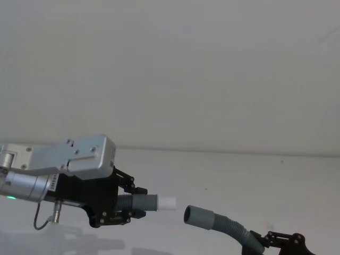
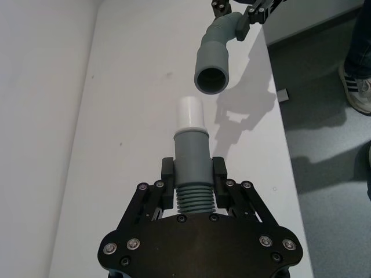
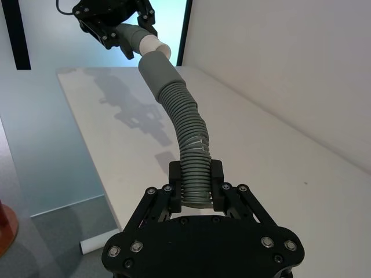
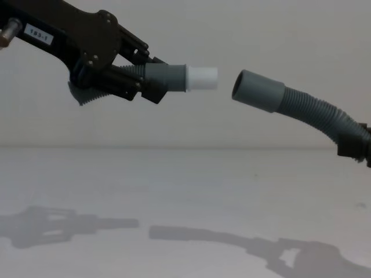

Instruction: Use both hands to pick up one end of the pipe from the table, align the ends, and insert them.

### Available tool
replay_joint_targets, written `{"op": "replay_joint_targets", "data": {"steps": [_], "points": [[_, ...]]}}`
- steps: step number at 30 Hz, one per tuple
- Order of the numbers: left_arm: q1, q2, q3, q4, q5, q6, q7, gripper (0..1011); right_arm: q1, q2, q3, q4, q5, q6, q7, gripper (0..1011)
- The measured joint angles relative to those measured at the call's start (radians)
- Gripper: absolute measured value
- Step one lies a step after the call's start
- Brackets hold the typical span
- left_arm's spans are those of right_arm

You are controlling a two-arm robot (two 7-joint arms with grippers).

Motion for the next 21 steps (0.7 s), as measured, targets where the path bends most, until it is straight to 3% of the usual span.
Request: {"op": "replay_joint_targets", "data": {"steps": [21], "points": [[-0.024,-0.001,0.022,0.016,-0.015,-0.006,-0.018,352,0.001,0.010,-0.012,-0.007,0.001,0.014,-0.016,255]]}}
